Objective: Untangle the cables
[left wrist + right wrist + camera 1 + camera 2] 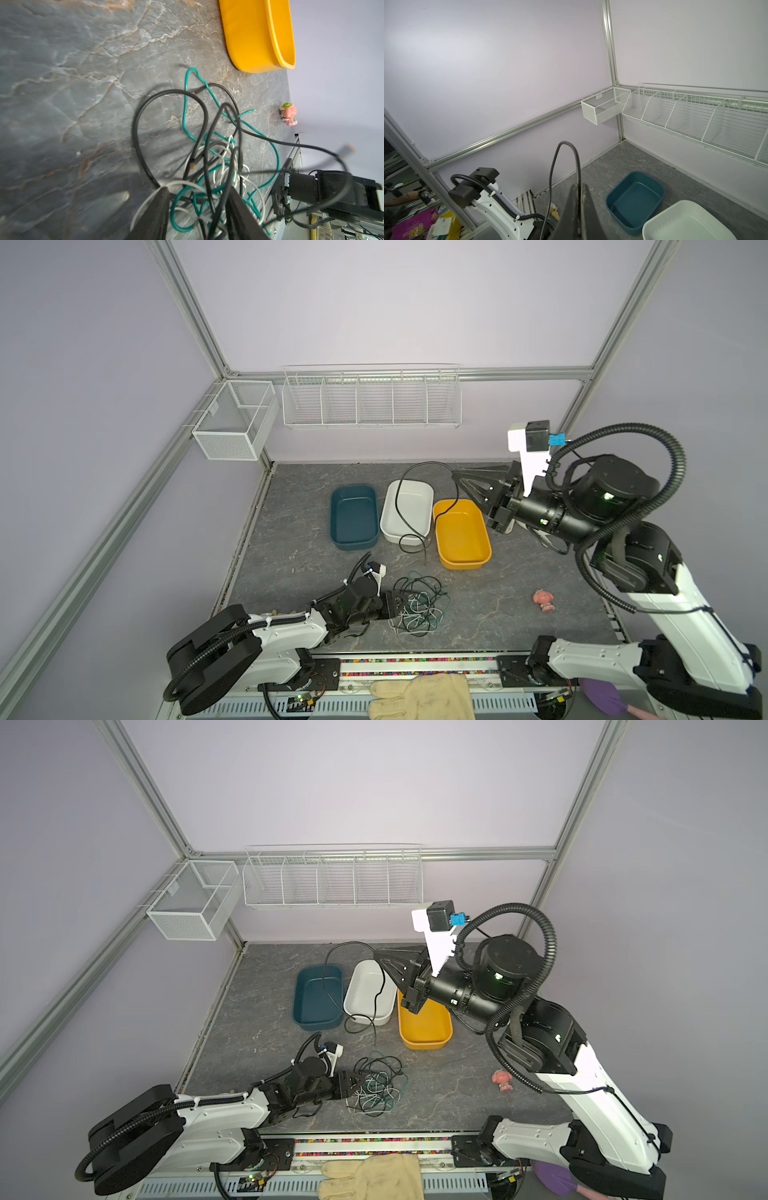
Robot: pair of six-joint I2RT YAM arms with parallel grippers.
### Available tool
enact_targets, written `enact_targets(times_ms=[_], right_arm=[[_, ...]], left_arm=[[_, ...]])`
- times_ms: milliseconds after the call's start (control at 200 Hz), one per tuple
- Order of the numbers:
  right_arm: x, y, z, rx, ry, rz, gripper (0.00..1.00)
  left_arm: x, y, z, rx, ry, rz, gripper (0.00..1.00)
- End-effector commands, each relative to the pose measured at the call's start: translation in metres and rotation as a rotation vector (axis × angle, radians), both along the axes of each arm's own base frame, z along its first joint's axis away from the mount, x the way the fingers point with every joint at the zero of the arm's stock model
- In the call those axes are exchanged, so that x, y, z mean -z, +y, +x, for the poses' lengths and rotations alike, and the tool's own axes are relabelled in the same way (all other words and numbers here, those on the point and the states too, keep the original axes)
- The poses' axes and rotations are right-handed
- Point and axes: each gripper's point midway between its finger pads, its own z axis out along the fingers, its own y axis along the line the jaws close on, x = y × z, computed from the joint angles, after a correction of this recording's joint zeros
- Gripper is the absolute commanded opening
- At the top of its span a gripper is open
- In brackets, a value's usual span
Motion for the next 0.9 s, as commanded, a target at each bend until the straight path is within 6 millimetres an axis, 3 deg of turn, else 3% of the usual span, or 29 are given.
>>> enact_targets(times_ms=[0, 315, 495, 775, 895], right_arm=[[0.044, 0.016, 0.024, 0.044, 0.046, -0.094, 0.06], [0.068, 0.018, 0.058, 0.101, 0.078, -0.094, 0.06], [0.084, 0.018, 0.096, 0.148, 0.128, -0.111, 0.06], [0.107, 0.022, 0.159, 0.211, 0.182, -0.140, 0.06], [0.123, 0.028, 0.186, 0.222, 0.214, -0.155, 0.06]], left_arm=[[-0.003, 0.003, 0.003, -0.019, -0.011, 0.006, 0.44], [-0.024, 0.025, 0.006, -0.075, -0.078, 0.035, 0.50], [-0.044, 0.048, 0.010, -0.124, -0.166, 0.074, 0.68], [-0.098, 0.075, 0.023, -0.178, -0.320, 0.171, 1.00], [-0.117, 0.078, 0.033, -0.195, -0.368, 0.244, 1.00]])
